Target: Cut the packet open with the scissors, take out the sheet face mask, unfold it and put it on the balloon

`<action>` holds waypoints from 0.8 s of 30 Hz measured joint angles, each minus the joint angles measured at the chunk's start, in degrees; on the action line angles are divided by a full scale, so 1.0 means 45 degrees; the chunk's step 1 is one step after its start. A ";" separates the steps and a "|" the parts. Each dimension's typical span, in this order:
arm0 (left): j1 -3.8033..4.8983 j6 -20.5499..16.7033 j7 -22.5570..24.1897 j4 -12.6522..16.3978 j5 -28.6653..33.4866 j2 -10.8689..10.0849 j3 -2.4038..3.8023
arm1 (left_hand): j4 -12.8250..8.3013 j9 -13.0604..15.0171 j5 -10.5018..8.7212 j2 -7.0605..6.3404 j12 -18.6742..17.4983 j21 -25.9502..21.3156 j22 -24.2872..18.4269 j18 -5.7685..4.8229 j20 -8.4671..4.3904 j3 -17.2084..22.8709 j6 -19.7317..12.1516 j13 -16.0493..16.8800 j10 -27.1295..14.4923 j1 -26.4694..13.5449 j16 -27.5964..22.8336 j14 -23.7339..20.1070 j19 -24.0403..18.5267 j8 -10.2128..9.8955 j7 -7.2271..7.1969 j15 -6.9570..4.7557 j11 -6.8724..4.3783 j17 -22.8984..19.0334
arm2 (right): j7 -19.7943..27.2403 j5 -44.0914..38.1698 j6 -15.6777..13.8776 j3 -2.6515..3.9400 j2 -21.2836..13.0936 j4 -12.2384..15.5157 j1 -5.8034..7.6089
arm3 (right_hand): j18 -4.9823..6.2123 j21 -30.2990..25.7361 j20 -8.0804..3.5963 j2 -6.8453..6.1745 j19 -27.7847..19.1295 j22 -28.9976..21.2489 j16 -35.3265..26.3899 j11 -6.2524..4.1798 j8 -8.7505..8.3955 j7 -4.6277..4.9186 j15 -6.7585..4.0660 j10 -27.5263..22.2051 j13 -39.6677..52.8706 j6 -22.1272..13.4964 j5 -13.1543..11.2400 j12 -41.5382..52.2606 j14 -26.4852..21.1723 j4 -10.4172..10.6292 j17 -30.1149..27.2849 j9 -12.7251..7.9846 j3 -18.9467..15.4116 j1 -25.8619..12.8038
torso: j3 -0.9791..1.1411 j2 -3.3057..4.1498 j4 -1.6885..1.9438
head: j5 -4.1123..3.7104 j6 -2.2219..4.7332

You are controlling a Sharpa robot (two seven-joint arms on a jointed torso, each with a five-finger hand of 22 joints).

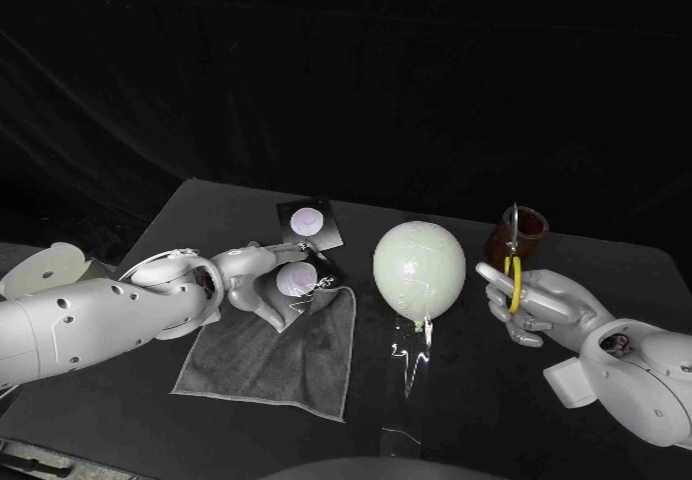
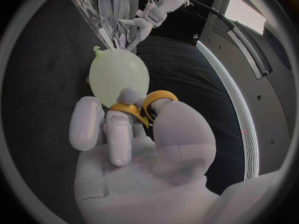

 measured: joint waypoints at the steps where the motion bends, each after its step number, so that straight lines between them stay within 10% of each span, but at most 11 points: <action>1: -0.0004 0.0005 -0.0024 -0.0008 -0.0038 0.0012 0.0004 | 0.0000 0.0015 0.0000 -0.0013 0.0000 0.0000 0.0001 0.0008 0.0000 0.0000 0.0041 -0.0001 0.0024 -0.0012 0.0000 0.0000 0.0000 0.0000 0.0041 0.0000 0.0024 0.0000 | 0.0000 -0.0001 0.0003 0.0000 0.0000 0.0000 -0.0001 | 0.0000 0.0000 0.0000 0.0000 0.0000 0.0000 0.0000 0.0000 0.0000 0.0000 0.0000 0.0000 0.0000 0.0000 0.0000 0.0000 0.0000 0.0000 0.0000 0.0000 0.0000 0.0000 | 0.0000 0.0000 0.0000 | 0.0000 -0.0001; 24: -0.0222 -0.0541 -0.0158 -0.0507 -0.0682 0.0512 0.0230 | 0.0350 0.0837 -0.0037 0.0044 0.0904 0.0417 0.0243 0.0361 -0.0169 0.0359 0.4582 0.0427 0.4213 0.0338 0.0886 0.2718 0.0922 0.1733 0.0134 0.0252 0.0390 0.0642 | 0.0000 -0.0017 0.0056 0.0001 -0.0045 0.0044 -0.0016 | -0.0005 0.0000 0.0000 0.0000 0.0000 -0.0009 -0.0038 0.0000 0.0001 0.0000 0.0000 0.0000 0.0000 0.0000 0.0000 0.0001 0.0000 -0.0044 0.0011 0.0000 0.0035 0.0000 | 0.0004 -0.0010 -0.0016 | -0.0005 -0.0128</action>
